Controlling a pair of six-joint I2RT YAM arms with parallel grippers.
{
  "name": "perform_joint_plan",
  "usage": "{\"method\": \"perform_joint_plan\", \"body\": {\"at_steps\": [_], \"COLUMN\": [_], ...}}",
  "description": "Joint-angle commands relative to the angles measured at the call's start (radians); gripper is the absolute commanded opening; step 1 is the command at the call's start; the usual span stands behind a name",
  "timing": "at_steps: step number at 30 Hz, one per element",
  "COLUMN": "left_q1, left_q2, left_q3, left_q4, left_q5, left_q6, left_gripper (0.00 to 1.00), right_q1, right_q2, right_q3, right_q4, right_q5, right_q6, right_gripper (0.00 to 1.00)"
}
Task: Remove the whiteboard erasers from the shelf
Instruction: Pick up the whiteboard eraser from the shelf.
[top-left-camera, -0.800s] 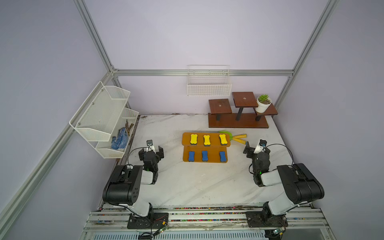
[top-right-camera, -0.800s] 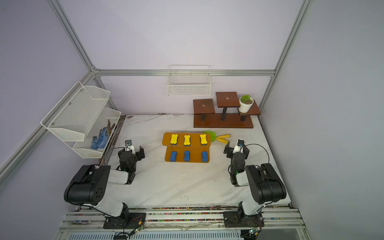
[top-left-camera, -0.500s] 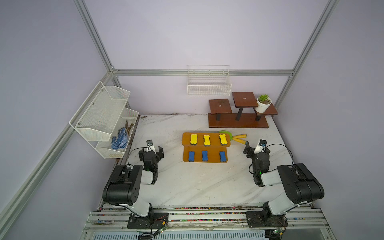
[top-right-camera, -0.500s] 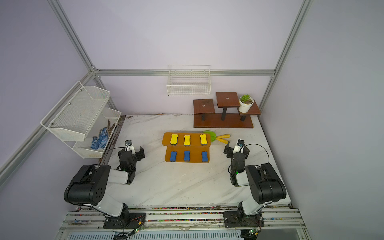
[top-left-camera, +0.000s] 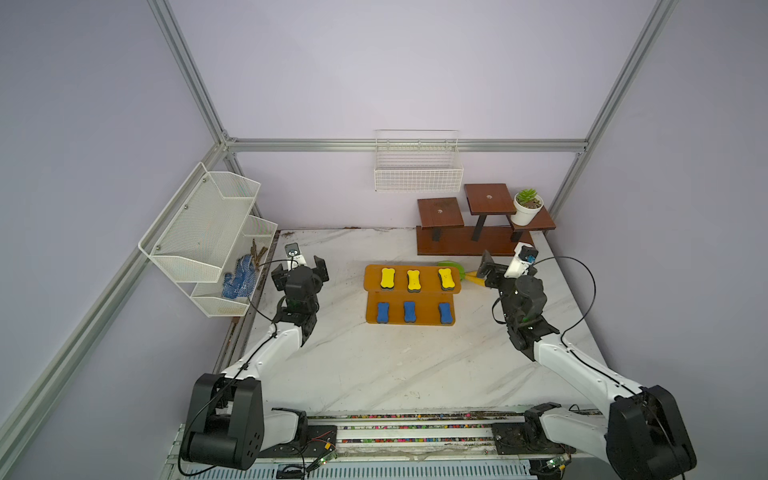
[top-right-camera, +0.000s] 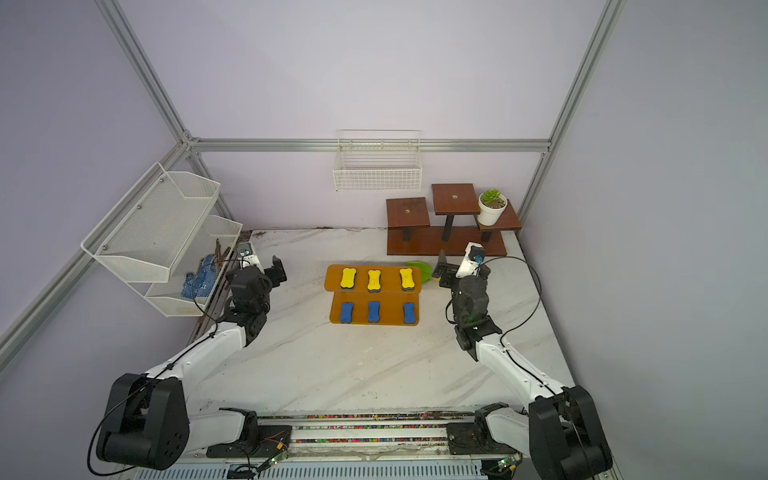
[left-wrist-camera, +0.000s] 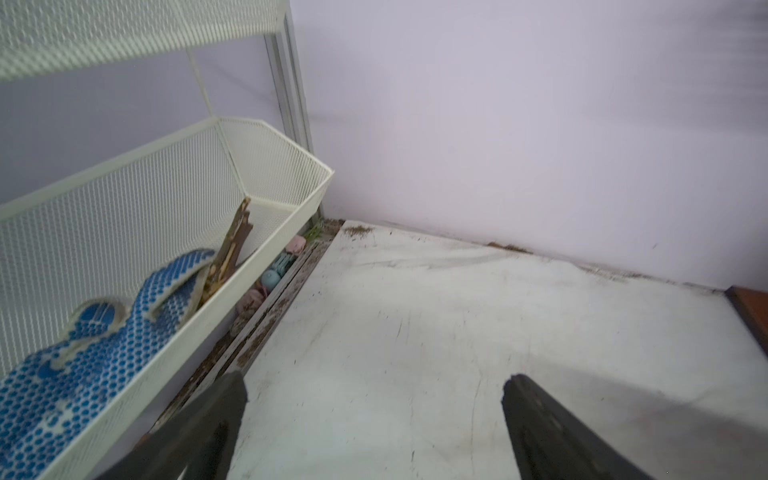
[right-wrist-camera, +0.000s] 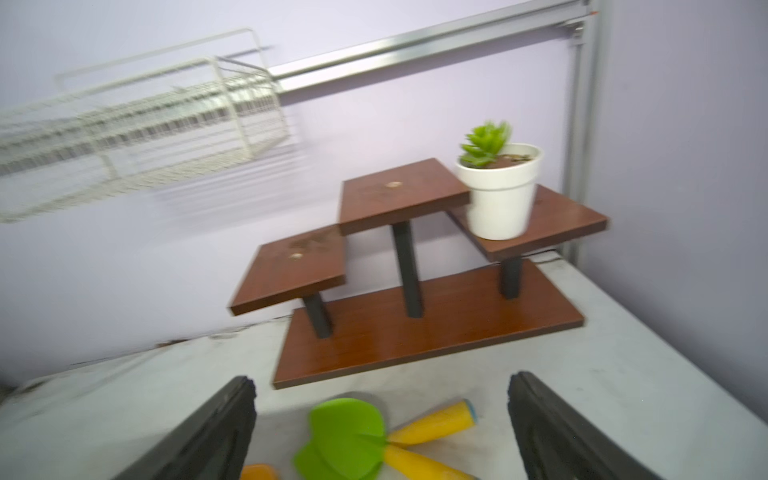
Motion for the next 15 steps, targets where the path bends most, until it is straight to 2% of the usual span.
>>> {"method": "perform_joint_plan", "body": {"at_steps": [1,3,5,7,11,15], "left_q1": [-0.006,-0.006,-0.007,-0.015,-0.031,-0.04], "left_q2": [0.072,0.127,0.176,0.187,0.172,0.195], "left_q3": [0.157,0.274,0.374,0.44,0.441,0.466], "left_q4": [-0.407,-0.528,-0.637,-0.721,-0.769,-0.836], "left_q5": [0.164,0.255,0.306,0.318,0.327,0.301], "left_q6": [-0.143,-0.157,-0.188,-0.213,-0.22,-0.225], "left_gripper": [1.0,1.0,1.0,1.0,1.0,1.0], "right_q1": [0.019,0.03,0.044,0.062,0.131,0.169], "right_q2": [0.055,0.079,0.094,0.099,0.183,0.285], "right_q3": [0.072,0.126,0.188,0.233,0.401,0.562], "right_q4": [-0.393,-0.469,-0.578,-0.63,-0.819,-0.975], "right_q5": [-0.198,-0.271,-0.267,-0.26,-0.175,-0.161], "right_q6": [0.152,0.154,0.156,0.153,0.099,0.068], "right_gripper": [1.0,1.0,0.99,0.93,0.88,0.86]}}
